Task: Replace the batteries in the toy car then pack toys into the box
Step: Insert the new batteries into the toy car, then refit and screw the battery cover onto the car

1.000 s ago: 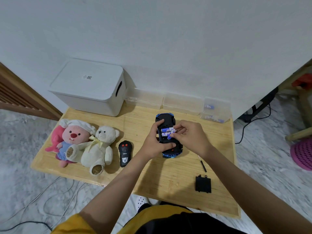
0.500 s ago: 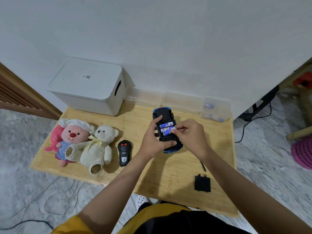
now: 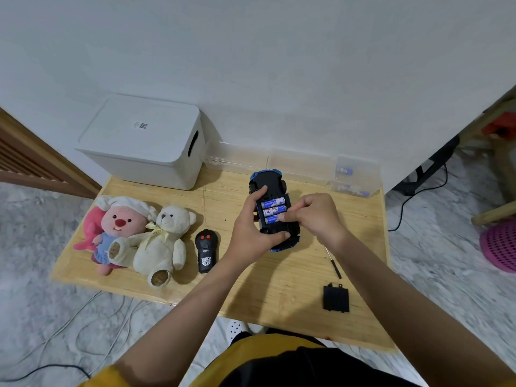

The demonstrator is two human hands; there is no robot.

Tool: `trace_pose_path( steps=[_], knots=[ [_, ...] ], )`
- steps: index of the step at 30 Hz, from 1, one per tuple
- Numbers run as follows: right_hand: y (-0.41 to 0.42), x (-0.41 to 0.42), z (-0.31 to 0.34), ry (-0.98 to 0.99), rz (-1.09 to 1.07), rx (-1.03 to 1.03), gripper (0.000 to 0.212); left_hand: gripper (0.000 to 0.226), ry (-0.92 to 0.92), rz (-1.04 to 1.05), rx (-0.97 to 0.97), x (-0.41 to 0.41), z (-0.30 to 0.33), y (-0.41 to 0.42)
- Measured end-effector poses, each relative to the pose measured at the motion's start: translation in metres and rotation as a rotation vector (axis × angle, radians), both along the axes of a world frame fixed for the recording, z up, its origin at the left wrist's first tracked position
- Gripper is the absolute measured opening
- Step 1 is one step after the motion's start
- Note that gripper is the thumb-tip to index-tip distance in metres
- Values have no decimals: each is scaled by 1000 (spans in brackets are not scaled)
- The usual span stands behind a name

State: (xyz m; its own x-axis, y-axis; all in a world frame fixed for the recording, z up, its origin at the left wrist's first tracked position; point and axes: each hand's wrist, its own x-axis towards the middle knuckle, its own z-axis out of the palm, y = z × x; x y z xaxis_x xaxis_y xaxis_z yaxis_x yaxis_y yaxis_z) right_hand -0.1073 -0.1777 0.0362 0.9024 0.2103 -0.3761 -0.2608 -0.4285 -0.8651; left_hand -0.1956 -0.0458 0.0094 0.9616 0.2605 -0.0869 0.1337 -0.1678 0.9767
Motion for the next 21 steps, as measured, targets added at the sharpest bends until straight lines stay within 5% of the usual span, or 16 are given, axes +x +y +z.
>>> trace_pose_path(
  steps=[7, 13, 21],
  knots=[
    [-33, -42, -31, -70, -40, 55, 18, 94, 127, -141, -32, -23, -16, 3],
    [-108, -107, -69, -111, -358, -331, 10, 94, 220, -194, -73, -51, -40, 3],
    [-135, -136, -113, 21, -229, -515, 66, 95, 208, -269, -78, -69, -53, -3]
  ],
)
